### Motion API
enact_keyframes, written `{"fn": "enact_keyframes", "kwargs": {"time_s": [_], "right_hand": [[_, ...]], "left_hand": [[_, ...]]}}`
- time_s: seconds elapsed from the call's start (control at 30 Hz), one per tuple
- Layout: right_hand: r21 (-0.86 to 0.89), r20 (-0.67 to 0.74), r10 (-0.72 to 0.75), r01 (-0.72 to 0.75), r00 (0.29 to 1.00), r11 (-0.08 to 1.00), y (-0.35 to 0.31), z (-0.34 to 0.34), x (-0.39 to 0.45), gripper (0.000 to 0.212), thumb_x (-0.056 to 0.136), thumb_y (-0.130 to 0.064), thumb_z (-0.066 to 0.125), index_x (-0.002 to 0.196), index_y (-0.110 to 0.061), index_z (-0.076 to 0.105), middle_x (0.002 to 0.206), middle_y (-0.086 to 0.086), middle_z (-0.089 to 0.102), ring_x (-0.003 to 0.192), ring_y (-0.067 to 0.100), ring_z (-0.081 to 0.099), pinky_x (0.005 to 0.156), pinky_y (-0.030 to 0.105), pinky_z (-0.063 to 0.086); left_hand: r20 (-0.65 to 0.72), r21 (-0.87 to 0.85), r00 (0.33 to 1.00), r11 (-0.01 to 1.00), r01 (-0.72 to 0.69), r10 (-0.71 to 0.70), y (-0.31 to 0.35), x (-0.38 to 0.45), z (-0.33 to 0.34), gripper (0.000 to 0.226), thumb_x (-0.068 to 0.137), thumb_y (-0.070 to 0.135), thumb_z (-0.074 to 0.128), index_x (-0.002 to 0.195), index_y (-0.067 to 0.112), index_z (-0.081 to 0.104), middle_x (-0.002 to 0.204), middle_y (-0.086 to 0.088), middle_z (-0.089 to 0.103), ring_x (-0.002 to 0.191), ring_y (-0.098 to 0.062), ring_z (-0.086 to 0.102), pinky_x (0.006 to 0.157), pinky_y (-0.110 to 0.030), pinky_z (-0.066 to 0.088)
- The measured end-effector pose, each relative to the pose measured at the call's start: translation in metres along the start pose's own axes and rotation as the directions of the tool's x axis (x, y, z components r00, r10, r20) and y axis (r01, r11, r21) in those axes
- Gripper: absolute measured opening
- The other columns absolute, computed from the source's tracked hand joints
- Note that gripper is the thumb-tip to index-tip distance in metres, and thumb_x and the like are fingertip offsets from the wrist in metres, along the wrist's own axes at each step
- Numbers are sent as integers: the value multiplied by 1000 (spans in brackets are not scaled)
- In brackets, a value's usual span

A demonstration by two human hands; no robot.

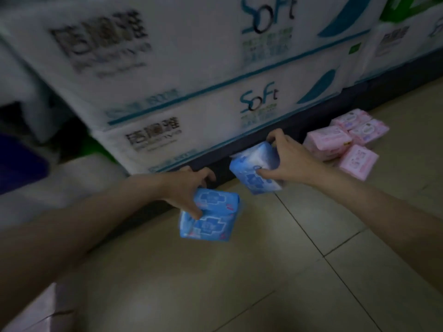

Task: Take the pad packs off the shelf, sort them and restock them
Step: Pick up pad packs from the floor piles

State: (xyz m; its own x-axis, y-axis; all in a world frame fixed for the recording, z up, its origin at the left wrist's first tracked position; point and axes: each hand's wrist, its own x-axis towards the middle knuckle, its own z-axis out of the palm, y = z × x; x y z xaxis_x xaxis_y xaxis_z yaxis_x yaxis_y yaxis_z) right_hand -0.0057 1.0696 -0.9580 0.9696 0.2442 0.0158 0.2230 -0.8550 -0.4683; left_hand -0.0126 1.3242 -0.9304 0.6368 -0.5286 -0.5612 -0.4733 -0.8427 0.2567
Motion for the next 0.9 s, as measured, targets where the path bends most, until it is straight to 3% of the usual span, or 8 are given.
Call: {"fn": "enact_keyframes", "kwargs": {"time_s": [0.1,0.2,0.3,0.37,0.53,0.63,0.77,0.9], "right_hand": [[43,-40,-162,164,986,986,-79,-34,-3,74,65,-42,79,119,-13,37,106,2,54,92,17,52,77,25,38],[95,-124,-345,358,930,929,-168,-70,-2,66,62,-34,83,110,-14,42,98,-4,53,83,10,47,70,19,32],[136,-316,-458,517,831,845,-262,-112,-1,55,58,-40,76,98,-22,42,83,-15,49,69,1,47,64,13,36],[149,-442,-497,608,746,780,-326,-139,-1,53,57,-46,73,95,-29,41,82,-13,52,67,1,49,60,10,37],[19,-650,-632,841,422,541,-481,-190,-4,54,62,-50,67,103,-25,42,93,-19,49,77,2,48,68,10,39],[-42,-706,-648,895,287,443,-559,-205,2,54,66,-43,71,107,-21,43,97,-14,49,84,11,51,68,12,39],[-4,-778,-586,931,226,365,-650,-212,24,51,71,-30,76,107,-18,43,102,-7,51,89,16,52,69,19,41],[43,-786,-568,938,245,345,-725,-212,51,48,73,-24,77,107,-7,46,101,0,52,91,19,52,69,22,38]], "left_hand": [[-30,24,999,1000,-10,11,-14,-70,-44,82,59,34,80,127,20,36,116,3,49,108,-15,48,91,-19,36],[-180,95,983,995,-14,31,-28,-161,-89,86,37,59,51,115,28,39,108,13,47,102,-8,42,86,-14,35],[-386,124,922,992,26,24,-47,-270,-129,66,39,58,44,102,39,36,105,22,47,99,0,35,83,-8,36],[-546,120,837,991,56,19,-58,-345,-147,60,42,55,46,99,37,39,102,22,48,97,4,36,83,-7,36],[-885,91,466,983,158,7,-79,-501,-165,57,49,50,48,102,28,46,96,16,46,101,6,38,82,-2,33],[-978,55,207,959,277,-4,-89,-565,-170,55,50,49,45,101,27,47,96,19,42,99,6,35,83,2,29],[-994,-90,-97,903,420,-54,-117,-631,-184,63,47,50,41,101,19,47,93,4,45,96,-1,27,77,-6,26],[-849,-451,-427,848,277,-311,-154,-669,-195,59,53,44,50,103,14,43,101,-3,33,107,-13,27,87,-20,26]]}}
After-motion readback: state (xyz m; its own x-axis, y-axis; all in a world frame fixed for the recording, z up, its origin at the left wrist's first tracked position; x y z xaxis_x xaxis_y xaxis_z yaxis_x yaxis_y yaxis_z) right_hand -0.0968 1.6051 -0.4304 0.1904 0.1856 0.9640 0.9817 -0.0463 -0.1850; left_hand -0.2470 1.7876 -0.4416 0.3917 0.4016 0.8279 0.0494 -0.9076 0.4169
